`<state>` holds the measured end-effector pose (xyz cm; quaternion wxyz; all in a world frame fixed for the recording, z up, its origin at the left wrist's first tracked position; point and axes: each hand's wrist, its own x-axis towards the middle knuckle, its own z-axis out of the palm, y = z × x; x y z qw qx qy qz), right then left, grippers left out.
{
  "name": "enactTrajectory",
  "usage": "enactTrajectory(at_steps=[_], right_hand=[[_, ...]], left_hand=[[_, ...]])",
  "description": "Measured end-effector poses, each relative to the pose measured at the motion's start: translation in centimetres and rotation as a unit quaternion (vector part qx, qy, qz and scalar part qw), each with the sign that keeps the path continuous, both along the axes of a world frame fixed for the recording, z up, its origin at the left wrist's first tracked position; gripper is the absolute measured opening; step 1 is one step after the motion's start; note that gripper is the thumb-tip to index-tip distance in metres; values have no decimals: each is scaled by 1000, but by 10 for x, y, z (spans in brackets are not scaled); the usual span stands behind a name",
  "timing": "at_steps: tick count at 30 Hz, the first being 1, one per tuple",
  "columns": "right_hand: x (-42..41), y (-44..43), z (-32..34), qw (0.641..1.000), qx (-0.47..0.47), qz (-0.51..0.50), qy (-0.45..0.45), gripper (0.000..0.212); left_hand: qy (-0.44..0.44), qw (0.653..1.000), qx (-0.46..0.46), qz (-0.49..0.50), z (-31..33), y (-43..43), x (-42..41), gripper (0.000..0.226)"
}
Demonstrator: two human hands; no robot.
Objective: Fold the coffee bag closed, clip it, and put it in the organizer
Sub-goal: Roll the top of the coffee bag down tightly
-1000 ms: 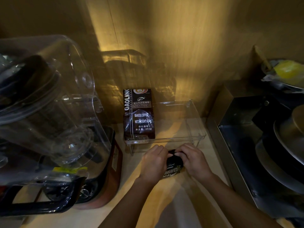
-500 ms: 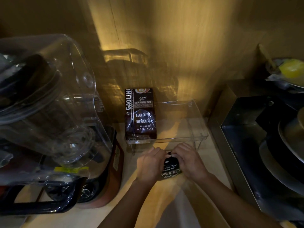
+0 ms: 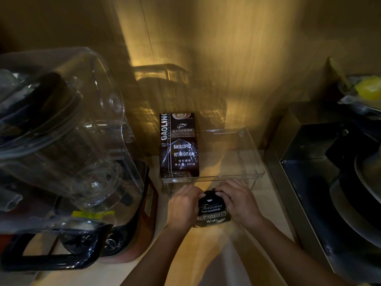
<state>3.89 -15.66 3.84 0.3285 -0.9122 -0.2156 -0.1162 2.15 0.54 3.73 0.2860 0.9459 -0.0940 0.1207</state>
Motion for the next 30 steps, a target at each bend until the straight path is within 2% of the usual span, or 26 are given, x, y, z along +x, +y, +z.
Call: enactTrajectory(at_steps=[6, 9, 14, 22, 26, 30], right_hand=[[0, 16, 3, 998, -51, 37, 1, 20], [2, 21, 0, 997, -70, 40, 16, 8], [3, 17, 0, 998, -56, 3, 22, 10], [2, 26, 5, 998, -65, -13, 2, 12], [-1, 30, 7, 997, -76, 11, -10, 6], [-1, 33, 6, 996, -93, 16, -7, 11]], left_hand=[[-25, 999, -16, -12, 4, 1, -4, 16], [-4, 999, -39, 2, 3, 4, -4, 16], [34, 994, -98, -16, 5, 6, 0, 8], [-6, 997, -76, 20, -1, 13, 0, 7], [-16, 997, -73, 2, -2, 13, 1, 9], [-13, 996, -83, -15, -2, 13, 1, 8]])
